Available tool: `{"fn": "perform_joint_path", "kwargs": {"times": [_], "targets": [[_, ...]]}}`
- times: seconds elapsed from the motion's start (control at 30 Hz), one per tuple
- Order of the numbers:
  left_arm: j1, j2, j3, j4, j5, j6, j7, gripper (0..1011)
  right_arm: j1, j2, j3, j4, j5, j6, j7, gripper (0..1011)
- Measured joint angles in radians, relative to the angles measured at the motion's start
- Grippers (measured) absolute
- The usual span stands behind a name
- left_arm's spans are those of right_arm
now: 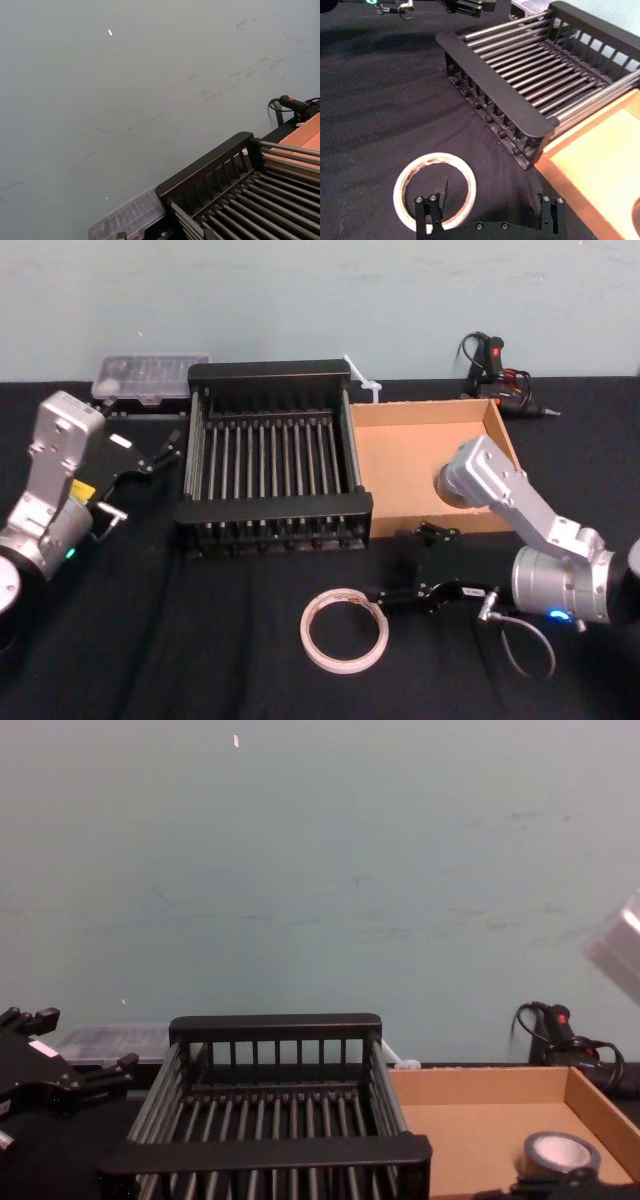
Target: Pick up the white tape and place it into the black box , Pick up the silver tape and place it into the brown box.
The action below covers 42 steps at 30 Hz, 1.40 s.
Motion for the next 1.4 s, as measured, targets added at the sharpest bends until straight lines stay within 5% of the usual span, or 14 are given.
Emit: {"fn": "perform_joint_path", "kwargs": {"times": [0.57,1.4], "targets": [[0.0,0.0,0.0,0.0,0.0,0.0,0.0,1001,0.054,-0.054,-0.075,0.071,-0.06,0.018,-0.007,1002],[0.0,0.0,0.0,0.0,0.0,0.0,0.0,1001,0.072,-0.087,-0.094,0.113,-0.106,0.025,0.01,1002]]}}
